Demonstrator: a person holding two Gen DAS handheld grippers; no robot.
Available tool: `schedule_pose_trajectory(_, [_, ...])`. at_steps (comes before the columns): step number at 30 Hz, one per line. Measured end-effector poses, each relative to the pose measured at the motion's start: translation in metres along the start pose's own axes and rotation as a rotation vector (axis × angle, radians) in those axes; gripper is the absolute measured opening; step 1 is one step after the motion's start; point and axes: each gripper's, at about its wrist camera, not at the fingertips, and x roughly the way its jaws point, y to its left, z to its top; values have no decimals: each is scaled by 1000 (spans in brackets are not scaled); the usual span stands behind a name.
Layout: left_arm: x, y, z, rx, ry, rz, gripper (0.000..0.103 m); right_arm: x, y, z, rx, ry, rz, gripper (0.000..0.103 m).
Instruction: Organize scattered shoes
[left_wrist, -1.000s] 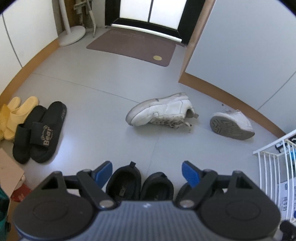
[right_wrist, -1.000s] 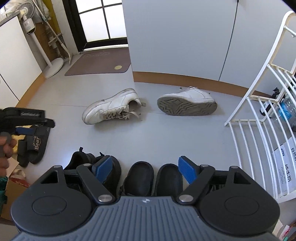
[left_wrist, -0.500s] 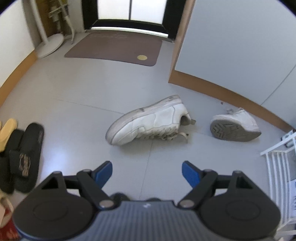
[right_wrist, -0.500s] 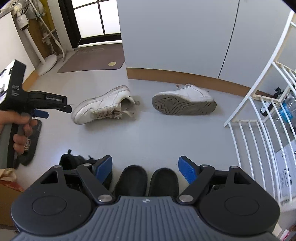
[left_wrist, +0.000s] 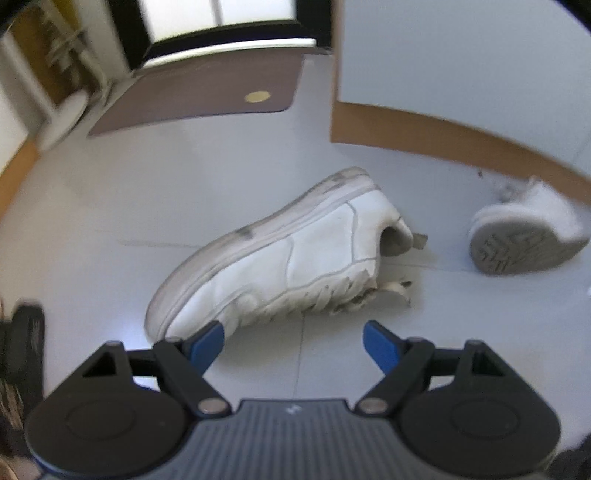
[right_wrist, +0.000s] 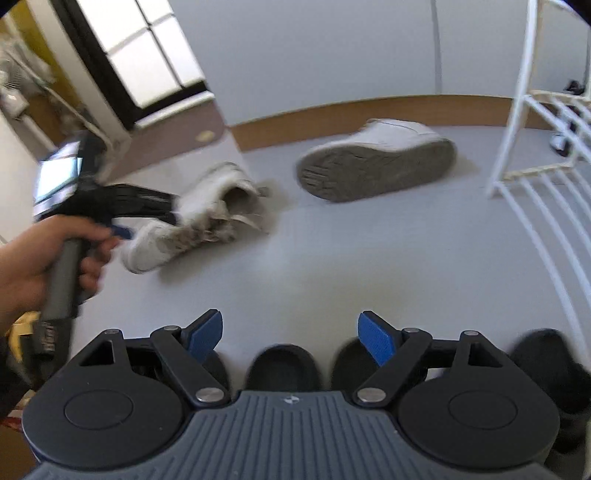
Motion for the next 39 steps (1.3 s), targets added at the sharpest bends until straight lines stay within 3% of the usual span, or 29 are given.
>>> schedule_pose_trajectory(3, [19, -20, 4, 109, -20, 34, 85, 6, 9, -16, -53, 17, 35, 85])
schedule_pose_trajectory(7, [34, -29, 5, 128, -40, 46, 85, 9, 12, -27, -106, 41, 40, 85])
schedule_pose_trajectory(11, [50, -36, 5, 131, -39, 83, 92, 10, -2, -32, -68, 70, 22, 85])
schedule_pose_trajectory(13, [55, -46, 5, 183, -83, 115, 92, 7, -6, -34, -64, 71, 13, 85])
schedule_pose_trajectory(19, [68, -54, 6, 265, -103, 213, 94, 11, -18, -35, -40, 73, -6, 85])
schedule_pose_trajectory(22, [71, -57, 1, 352, -127, 223, 86, 14, -19, -36, -41, 75, -3, 85])
schedule_pose_trajectory(24, [72, -63, -3, 420, -148, 228, 71, 14, -20, -36, -37, 77, 2, 85])
schedule_pose_trajectory(29, [63, -71, -8, 458, -193, 217, 59, 12, -25, -36, -23, 76, 6, 85])
schedule_pose_trajectory(30, [62, -72, -8, 463, -199, 212, 48, 11, -25, -36, -21, 74, 6, 85])
schedule_pose_trajectory(32, [59, -73, -7, 472, -218, 210, 36, 9, -26, -35, -19, 69, 10, 85])
schedule_pose_trajectory(39, [50, -72, -15, 520, -214, 154, 32, 8, -27, -35, -14, 62, 16, 85])
